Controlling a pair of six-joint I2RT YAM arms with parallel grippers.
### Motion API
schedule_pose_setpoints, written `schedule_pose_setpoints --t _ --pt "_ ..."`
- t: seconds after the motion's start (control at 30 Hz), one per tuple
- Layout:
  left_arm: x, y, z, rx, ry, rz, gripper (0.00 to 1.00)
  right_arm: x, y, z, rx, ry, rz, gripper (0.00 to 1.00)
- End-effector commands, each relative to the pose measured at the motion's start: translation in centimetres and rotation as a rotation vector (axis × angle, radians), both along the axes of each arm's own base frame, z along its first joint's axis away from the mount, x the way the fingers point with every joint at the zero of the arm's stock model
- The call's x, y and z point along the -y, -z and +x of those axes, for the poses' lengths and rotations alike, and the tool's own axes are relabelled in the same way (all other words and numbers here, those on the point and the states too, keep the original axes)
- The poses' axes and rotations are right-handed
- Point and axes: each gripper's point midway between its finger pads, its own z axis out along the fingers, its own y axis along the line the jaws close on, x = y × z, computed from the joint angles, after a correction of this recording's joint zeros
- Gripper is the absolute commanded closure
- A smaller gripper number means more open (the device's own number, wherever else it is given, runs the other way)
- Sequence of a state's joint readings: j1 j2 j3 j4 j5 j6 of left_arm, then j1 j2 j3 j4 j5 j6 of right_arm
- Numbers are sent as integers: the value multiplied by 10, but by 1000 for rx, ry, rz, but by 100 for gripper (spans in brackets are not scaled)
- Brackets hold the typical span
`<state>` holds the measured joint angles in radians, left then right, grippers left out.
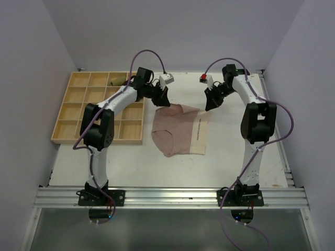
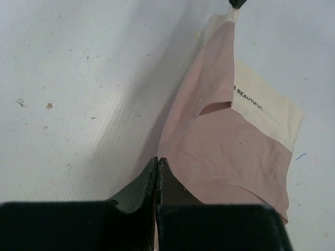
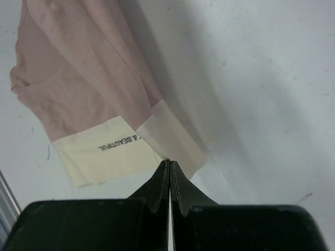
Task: Roll the underwear
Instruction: Fold the underwear
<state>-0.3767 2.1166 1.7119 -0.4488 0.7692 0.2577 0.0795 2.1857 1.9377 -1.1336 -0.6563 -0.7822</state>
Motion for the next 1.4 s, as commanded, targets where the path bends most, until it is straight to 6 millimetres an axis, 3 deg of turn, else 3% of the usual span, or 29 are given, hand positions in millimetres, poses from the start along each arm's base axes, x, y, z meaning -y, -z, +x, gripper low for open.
schedule_pose_setpoints --t 0.0,0.07,0.1,0.13,0.2,0.23,0.43,0.67,0.9,1.03,1.13,1.2,1.27,1.3,1.37 --pt "-7 -19 -17 83 33 2 100 -6 -20 -30 21 -62 34 100" --pt "-13 -6 -35 44 36 15 100 -8 -24 -41 25 -77 35 100" --pt "-15 -11 -41 56 38 17 100 -7 -18 -51 -1 -82 32 100" --pt "-19 3 -56 21 46 35 100 -10 -19 -57 1 -96 26 100" --pt "-23 4 -66 30 43 42 100 -13 -10 -71 -23 -110 20 100" --pt "-25 17 -79 -3 49 54 100 -16 -10 -75 -13 -123 19 100" --pt "-33 41 -117 -45 63 90 100 -26 12 -113 -88 -161 10 100" --pt "-41 56 -140 -80 62 113 100 -33 33 -148 -150 -201 -5 100" --pt "-36 43 -162 -71 96 75 100 -33 24 -160 -150 -217 0 100" --pt "-38 54 -177 -94 110 104 100 -32 22 -174 -166 -255 8 100" --pt "-41 60 -184 -106 120 123 100 -34 31 -189 -196 -282 3 100" --pt "-40 60 -190 -107 154 120 91 -34 41 -204 -235 -312 -6 99" --pt "-38 56 -201 -112 197 110 75 -30 46 -218 -299 -341 -14 84" --pt "-33 50 -207 -99 240 87 72 -30 45 -224 -320 -356 -6 72" --pt "-33 36 -214 -70 273 62 66 -28 37 -230 -348 -373 1 69"
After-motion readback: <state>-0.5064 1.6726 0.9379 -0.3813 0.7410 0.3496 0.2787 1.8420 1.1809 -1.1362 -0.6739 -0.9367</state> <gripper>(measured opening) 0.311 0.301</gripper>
